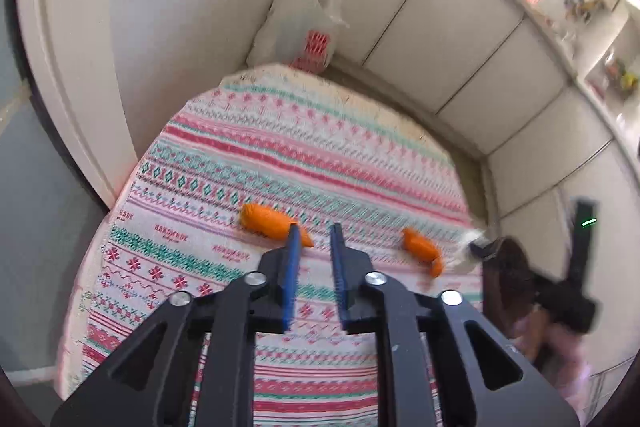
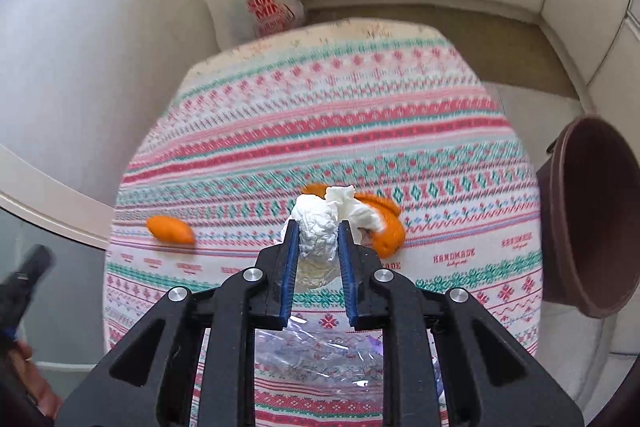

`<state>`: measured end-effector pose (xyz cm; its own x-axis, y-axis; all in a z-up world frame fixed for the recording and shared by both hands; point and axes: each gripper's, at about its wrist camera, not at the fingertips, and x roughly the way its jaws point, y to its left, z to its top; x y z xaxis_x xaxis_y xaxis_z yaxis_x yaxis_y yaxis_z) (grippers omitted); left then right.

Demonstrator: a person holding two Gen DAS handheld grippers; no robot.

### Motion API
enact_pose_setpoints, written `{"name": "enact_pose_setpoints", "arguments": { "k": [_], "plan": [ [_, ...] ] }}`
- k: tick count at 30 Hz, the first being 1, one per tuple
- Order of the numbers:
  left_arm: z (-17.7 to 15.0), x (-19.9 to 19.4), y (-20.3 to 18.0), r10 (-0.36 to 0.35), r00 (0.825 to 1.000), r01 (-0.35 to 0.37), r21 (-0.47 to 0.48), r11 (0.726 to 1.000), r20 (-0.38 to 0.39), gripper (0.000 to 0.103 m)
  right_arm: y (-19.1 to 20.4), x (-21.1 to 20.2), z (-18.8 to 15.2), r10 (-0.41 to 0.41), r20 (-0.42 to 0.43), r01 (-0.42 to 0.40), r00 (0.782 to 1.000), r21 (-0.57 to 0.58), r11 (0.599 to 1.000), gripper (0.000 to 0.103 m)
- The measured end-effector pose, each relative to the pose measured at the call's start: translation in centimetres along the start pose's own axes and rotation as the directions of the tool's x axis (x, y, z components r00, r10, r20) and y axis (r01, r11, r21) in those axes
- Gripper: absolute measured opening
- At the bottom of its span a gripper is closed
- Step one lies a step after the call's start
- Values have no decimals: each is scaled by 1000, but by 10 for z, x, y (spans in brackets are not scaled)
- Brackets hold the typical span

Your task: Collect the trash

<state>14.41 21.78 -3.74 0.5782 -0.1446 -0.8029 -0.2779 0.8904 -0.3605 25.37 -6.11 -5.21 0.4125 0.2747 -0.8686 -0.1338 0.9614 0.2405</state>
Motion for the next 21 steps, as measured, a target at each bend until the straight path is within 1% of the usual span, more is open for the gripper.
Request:
{"name": "enact_pose_setpoints", "arguments": {
  "k": [1,2,5,7,9,10,13,16,17,19,21],
  "plan": [
    [0,9,5,24,999,-24,-18,1000,-21,44,1,-11,2,11,27,-11,1000,-4,1000,18],
    [1,20,11,34,998,-36,-39,999,-51,53,0,-21,3,24,53,-24,998,-5,1000,18],
    [6,56,31,14,991,-34,-145,989,-133,53,-5,-42,5,61,104,-61,993,0,998,18],
    [2,80,43,16,982,-57,-219,974,-186,53,-7,-50,5,70,125,-70,990,-3,998,18],
    [-1,99,48,5,976,-68,-285,956,-217,51,-11,-56,4,83,140,-82,987,-8,997,19],
    [-1,104,49,10,976,-77,-304,950,-216,51,-11,-57,3,89,144,-89,985,-9,996,19],
    [3,121,43,74,979,-134,-328,935,-191,51,-19,-58,0,98,155,-98,983,-8,995,19],
    [2,140,37,95,974,-165,-359,918,-206,48,-29,-58,-4,107,152,-108,983,-4,994,19],
    [2,146,34,114,971,-185,-361,914,-210,46,-33,-58,-5,110,152,-111,982,0,994,19],
    [3,154,28,164,965,-227,-341,912,-202,46,-40,-58,-6,117,153,-120,981,10,993,19],
    [3,163,23,208,954,-269,-315,910,-214,42,-49,-58,-7,121,159,-125,980,19,992,19]
  ]
}}
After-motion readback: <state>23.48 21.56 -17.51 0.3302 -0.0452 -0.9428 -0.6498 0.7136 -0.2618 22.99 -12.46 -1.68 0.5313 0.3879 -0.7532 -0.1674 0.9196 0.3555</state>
